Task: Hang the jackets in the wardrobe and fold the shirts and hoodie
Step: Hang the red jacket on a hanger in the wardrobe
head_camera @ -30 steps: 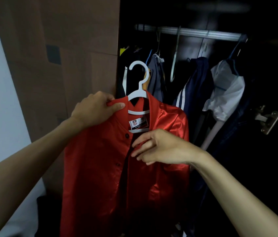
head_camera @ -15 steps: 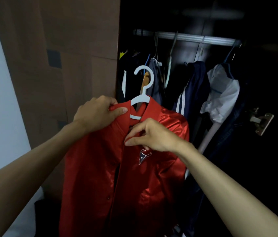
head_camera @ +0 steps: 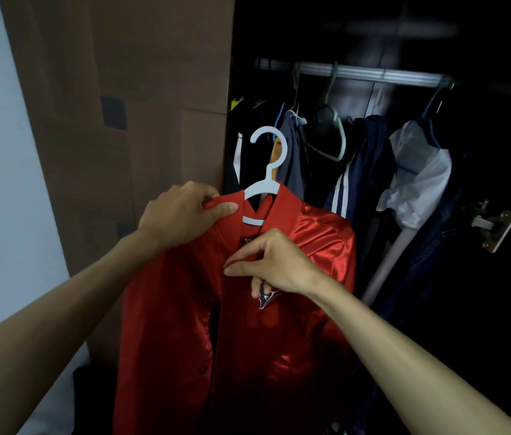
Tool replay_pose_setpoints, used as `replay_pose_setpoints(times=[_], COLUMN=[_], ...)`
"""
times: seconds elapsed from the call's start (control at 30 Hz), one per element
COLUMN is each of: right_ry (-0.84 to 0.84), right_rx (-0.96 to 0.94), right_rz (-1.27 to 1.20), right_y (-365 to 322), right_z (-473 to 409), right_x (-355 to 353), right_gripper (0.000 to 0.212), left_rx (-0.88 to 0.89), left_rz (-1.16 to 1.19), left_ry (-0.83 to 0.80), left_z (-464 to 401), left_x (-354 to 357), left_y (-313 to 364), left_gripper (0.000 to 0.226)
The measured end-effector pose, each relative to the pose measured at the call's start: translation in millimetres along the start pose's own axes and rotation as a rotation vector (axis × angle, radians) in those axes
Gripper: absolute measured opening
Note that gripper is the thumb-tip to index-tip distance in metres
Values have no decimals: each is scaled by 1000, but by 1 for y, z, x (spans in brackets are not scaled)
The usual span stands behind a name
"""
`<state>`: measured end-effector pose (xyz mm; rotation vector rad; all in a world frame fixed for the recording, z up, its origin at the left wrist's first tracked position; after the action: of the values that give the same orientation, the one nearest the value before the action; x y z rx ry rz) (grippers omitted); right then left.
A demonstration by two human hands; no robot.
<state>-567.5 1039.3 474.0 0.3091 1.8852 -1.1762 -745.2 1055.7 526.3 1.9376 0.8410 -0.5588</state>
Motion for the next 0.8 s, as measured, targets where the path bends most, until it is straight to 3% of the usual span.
replay_pose_setpoints(times=[0.17,0.27,0.53,0.8], right_ry=[103,150,232,180], right_rx=[6,23,-7,-57], right_rz=[-101,-174,-158,-109], right_y=[2,4,5,1], right_z=[3,2,4,10], right_x=[-3,-3,-1,-1], right_gripper=[16,13,23,32], left_rx=[-16,-8,6,52], left_rz=[12,12,39,70], left_ry=[6,1,-18,-34], left_z=[-1,0,2,3], left_x=[-3,-3,1,0], left_y=[-4,-2,-1,0], left_gripper=[58,51,59,47])
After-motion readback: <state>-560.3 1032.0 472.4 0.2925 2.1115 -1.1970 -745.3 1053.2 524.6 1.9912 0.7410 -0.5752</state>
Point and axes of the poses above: each hand's wrist, its own z-axis away from the middle knuckle, its own x-axis out of the palm, y = z × x, the point moved 5 cm from there along -z, towards the middle knuckle, and after that the axes turned 15 degrees about z, right-handed, at the moved point
